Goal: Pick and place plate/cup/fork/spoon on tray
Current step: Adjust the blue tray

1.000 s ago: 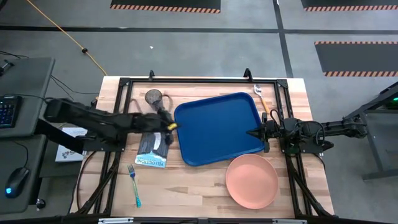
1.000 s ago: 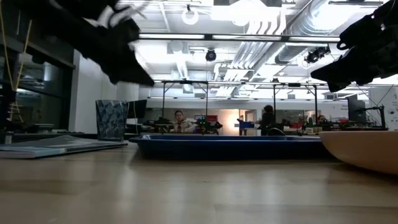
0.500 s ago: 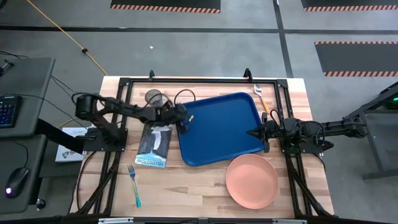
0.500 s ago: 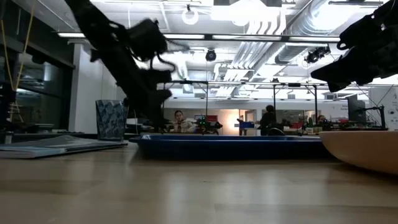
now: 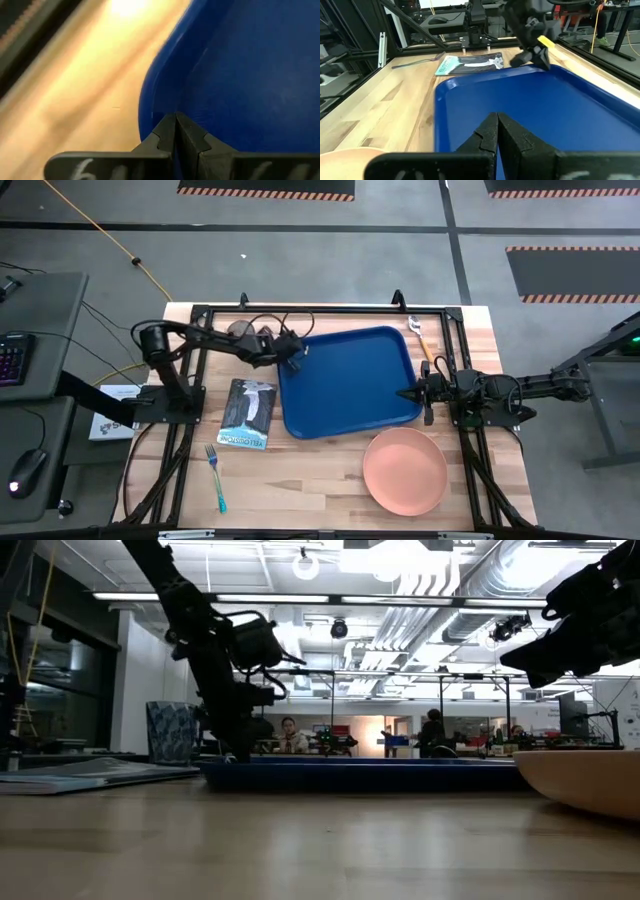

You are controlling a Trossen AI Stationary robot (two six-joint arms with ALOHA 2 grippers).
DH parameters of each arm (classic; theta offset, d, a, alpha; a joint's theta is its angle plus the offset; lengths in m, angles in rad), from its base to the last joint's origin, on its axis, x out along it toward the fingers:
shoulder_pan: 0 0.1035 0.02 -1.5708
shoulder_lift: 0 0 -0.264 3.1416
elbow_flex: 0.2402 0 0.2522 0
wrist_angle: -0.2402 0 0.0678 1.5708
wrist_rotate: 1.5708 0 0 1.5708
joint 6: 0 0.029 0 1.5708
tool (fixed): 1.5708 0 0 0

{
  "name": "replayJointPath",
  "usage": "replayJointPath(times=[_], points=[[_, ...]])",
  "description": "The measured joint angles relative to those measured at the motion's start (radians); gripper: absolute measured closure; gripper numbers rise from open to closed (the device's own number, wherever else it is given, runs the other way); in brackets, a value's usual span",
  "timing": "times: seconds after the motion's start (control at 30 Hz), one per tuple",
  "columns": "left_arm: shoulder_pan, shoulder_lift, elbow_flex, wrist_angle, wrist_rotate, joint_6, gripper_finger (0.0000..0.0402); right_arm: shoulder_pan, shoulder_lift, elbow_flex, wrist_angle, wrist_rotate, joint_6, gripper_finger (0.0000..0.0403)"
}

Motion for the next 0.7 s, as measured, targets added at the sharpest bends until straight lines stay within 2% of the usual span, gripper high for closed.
replayJointPath(times=[0.13,0.5,0.7], points=[[0.044,0.026,0.024,0.018,-0.098,0.052,0.0401,0.000,0.000,0.000,0.000,0.000,0.000,0.0402],[0.130,0.096,0.036,0.227,-0.111,0.191,0.0401,0.000,0.000,0.000,0.000,0.000,0.000,0.0402],[0.126,0.040,0.036,0.256,-0.115,0.207,0.0401,0.000,0.000,0.000,0.000,0.001,0.000,0.0402]])
